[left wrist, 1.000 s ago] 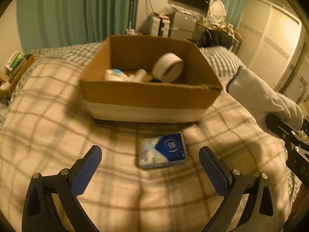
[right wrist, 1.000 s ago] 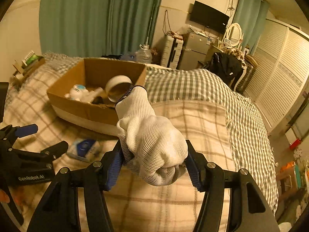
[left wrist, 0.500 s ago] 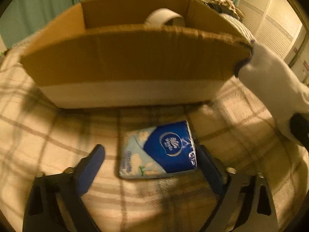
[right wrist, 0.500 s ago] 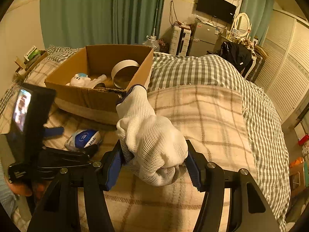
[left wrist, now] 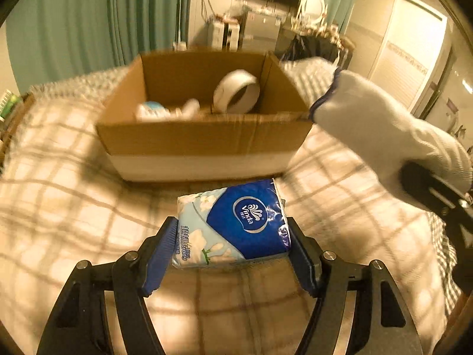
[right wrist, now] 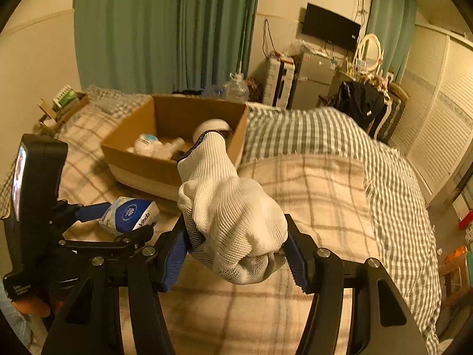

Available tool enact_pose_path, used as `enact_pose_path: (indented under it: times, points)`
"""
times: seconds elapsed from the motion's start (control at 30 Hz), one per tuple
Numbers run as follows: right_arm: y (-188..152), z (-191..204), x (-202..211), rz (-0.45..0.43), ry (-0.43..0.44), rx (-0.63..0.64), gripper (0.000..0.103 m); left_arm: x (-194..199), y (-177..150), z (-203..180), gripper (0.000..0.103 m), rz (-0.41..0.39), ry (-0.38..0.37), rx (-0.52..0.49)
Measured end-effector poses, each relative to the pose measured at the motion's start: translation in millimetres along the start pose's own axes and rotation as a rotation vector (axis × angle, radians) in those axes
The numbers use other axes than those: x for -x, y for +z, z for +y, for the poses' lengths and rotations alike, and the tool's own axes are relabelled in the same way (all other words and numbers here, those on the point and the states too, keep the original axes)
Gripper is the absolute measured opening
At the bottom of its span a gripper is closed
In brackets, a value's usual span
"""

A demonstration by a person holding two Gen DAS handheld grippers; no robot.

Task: Organize objects
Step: 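Lower the tissue pack and glove into the box and open both grippers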

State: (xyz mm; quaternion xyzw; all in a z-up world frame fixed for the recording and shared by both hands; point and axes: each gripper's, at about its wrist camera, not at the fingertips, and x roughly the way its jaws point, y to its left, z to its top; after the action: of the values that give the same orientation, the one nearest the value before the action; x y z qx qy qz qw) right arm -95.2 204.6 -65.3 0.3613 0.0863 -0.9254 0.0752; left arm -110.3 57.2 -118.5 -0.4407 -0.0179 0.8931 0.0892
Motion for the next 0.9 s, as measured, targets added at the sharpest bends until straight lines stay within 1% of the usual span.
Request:
enact_pose_path:
  times: [0.17, 0.2, 0.37, 0.53, 0.63, 0.73, 0.9]
  points:
    - [8, 16, 35, -0.058, -0.005, 0.022, 0.059, 54, 3, 1, 0.073, -0.11, -0.002, -0.003]
    - [11, 19, 43, -0.07, -0.006, 0.026, 0.059, 62, 11, -2, 0.073, -0.129, -0.002, -0.001]
    - [24, 34, 79, -0.139, -0.002, 0.05, 0.059, 104, 27, 4, 0.073, -0.219, -0.007, 0.0]
    - [43, 46, 101, -0.193, 0.011, 0.077, 0.059, 141, 45, 5, 0.073, -0.298, -0.002, -0.02]
    - [62, 48, 109, -0.223, 0.034, 0.083, 0.059, 153, 63, 9, 0.073, -0.324, -0.019, -0.02]
    - [81, 47, 110, -0.243, 0.056, 0.083, 0.059, 159, 84, 14, 0.073, -0.352, -0.007, -0.025]
    - [121, 42, 97, -0.269, 0.094, 0.064, 0.059, 149, 126, 26, 0.073, -0.356, -0.001, 0.0]
